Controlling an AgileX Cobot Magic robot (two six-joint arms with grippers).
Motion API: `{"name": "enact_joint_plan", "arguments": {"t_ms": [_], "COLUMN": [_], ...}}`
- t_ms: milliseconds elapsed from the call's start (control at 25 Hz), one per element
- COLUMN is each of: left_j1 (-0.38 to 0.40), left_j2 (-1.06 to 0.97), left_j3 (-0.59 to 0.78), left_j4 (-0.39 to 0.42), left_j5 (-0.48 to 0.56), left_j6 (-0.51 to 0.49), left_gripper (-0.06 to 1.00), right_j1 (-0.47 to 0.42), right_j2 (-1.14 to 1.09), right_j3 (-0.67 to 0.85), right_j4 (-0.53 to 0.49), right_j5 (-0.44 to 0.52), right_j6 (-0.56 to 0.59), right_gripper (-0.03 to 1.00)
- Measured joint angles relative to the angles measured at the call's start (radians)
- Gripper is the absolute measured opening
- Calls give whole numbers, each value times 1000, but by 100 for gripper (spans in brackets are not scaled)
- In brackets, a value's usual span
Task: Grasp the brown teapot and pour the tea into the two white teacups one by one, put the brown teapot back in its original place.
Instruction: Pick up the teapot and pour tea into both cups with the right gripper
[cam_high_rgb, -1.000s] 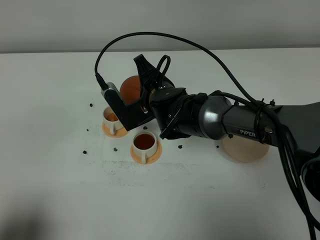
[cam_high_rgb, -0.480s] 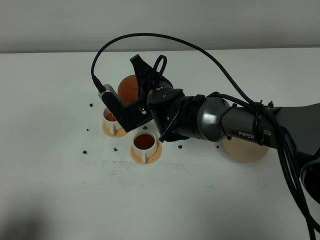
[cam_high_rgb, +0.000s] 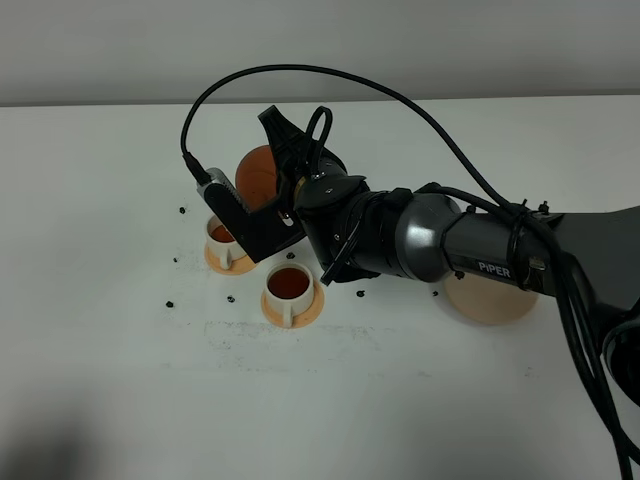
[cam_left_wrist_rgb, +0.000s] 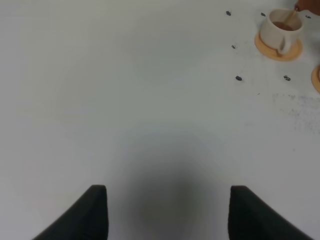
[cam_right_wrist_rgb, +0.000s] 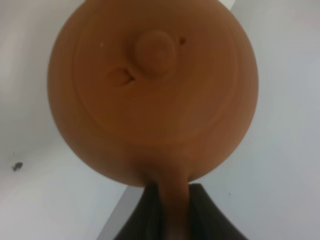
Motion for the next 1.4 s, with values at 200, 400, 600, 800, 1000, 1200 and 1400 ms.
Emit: {"name": "enact_joint_plan", "arguments": {"t_ms": [200,400,600,800,1000,1200,1400], "left_j1": [0,0,0,0,0,0,0], "left_j2": [0,0,0,0,0,0,0], "left_j3": [0,0,0,0,0,0,0], "left_j4": [0,0,0,0,0,0,0], "left_j5": [0,0,0,0,0,0,0], "left_j6": [0,0,0,0,0,0,-2], "left_gripper": [50,50,50,50,50,50,50], "right_j1": [0,2,8,8,9,13,18], "right_j2": [0,0,0,0,0,0,0], "right_j3": [0,0,0,0,0,0,0], "right_j4": [-12,-13,-20,-34,-39,-43,-62], "right_j5": [1,2,3,5,5,6,6], "right_j6": [0,0,-1,-5,-12,-20,-20], "right_gripper": [8,8,8,8,8,8,8]}}
